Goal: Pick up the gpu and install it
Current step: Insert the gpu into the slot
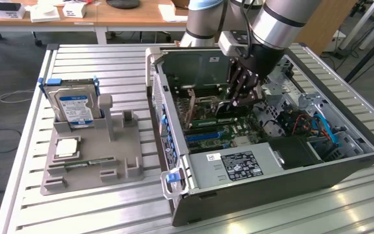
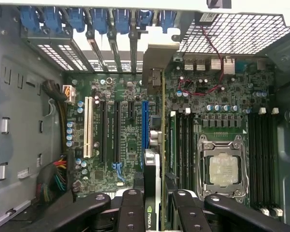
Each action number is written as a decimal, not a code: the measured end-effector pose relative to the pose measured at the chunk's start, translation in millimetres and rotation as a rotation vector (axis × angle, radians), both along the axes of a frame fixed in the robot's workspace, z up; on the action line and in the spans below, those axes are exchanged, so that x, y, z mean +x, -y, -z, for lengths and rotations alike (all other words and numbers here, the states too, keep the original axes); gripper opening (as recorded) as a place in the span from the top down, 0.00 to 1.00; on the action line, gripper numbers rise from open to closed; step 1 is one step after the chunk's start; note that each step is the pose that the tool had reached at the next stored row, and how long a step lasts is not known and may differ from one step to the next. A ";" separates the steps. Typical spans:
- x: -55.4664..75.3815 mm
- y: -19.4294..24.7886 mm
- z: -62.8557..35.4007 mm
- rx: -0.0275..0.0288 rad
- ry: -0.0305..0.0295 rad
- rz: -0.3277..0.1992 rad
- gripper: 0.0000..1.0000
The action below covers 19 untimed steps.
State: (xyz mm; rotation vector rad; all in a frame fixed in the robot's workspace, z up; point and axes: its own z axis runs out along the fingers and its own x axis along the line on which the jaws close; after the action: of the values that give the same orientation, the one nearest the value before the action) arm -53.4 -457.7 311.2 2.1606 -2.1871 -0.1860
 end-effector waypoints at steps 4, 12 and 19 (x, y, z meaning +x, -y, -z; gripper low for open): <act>0.0 0.0 0.1 -0.0001 0.0000 0.000 0.73; 0.0 0.0 6.4 0.0001 0.0013 0.000 0.73; 0.0 0.0 14.5 0.0000 0.0021 0.000 0.73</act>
State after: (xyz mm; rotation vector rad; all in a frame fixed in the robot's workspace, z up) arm -53.3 -457.7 296.8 2.1618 -2.1881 -0.1838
